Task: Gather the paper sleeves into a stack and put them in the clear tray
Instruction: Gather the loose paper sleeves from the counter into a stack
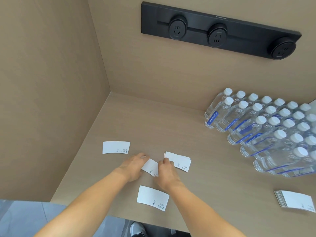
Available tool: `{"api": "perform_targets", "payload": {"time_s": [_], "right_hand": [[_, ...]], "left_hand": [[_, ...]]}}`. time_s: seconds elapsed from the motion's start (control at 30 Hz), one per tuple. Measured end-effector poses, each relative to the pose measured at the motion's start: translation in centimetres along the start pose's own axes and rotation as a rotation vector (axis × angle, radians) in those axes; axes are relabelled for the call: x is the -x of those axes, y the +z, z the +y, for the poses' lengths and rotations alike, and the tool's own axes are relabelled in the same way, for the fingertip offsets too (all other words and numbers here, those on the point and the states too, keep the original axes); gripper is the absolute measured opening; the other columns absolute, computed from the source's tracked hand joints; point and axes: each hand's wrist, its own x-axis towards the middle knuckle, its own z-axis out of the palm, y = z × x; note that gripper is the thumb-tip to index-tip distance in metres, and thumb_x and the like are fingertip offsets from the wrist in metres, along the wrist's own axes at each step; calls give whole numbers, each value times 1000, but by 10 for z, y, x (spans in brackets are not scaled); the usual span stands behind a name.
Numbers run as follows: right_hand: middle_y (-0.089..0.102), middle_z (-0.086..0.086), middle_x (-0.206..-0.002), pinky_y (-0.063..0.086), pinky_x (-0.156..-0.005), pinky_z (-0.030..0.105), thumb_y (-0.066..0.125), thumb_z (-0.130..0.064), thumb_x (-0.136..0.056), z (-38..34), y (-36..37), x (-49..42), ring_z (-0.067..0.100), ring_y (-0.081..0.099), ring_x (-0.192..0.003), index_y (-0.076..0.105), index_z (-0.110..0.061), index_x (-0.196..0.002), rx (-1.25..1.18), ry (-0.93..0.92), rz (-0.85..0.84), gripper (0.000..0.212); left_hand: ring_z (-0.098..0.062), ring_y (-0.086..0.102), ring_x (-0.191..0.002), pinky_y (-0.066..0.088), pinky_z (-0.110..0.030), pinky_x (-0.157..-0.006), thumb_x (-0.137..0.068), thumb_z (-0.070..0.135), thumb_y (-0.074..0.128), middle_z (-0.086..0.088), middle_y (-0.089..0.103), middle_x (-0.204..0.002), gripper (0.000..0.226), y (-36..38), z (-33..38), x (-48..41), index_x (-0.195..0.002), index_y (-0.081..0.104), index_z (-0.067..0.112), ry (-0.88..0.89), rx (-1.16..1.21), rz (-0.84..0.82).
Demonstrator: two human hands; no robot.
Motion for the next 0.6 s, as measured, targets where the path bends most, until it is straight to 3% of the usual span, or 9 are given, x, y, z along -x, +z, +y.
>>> {"api": "perform_targets", "payload": {"time_s": [0.13,0.3,0.43,0.6], "right_hand": [[43,10,-125,45,-87,33,59,-7,-85,1,13,0,30,40,-114,50,-5,-122,28,3,-11,38],[43,10,-124,46,-88,34,60,-10,-86,0,17,-3,30,39,-114,52,-6,-117,10,9,-6,33],[43,11,-122,48,-86,35,65,-16,-84,1,14,-3,29,38,-116,51,-5,-115,27,-14,-19,35],[42,10,-122,46,-80,34,68,-14,-79,10,3,0,27,39,-117,51,-5,-114,16,-35,-20,40]], "left_hand": [[-25,33,-140,40,-36,-110,-95,14,54,-1,24,-157,64,11,0,0,-153,28,22,18,16,27],[-26,50,-120,46,-38,-98,-93,11,55,-2,40,-134,35,13,-2,0,-128,52,13,36,88,56],[-24,52,-118,48,-40,-95,-89,8,59,-2,41,-129,33,9,0,0,-122,52,11,1,35,37],[-19,42,-122,49,-37,-94,-83,27,65,2,45,-127,40,-1,9,1,-120,56,17,9,-123,57]]}}
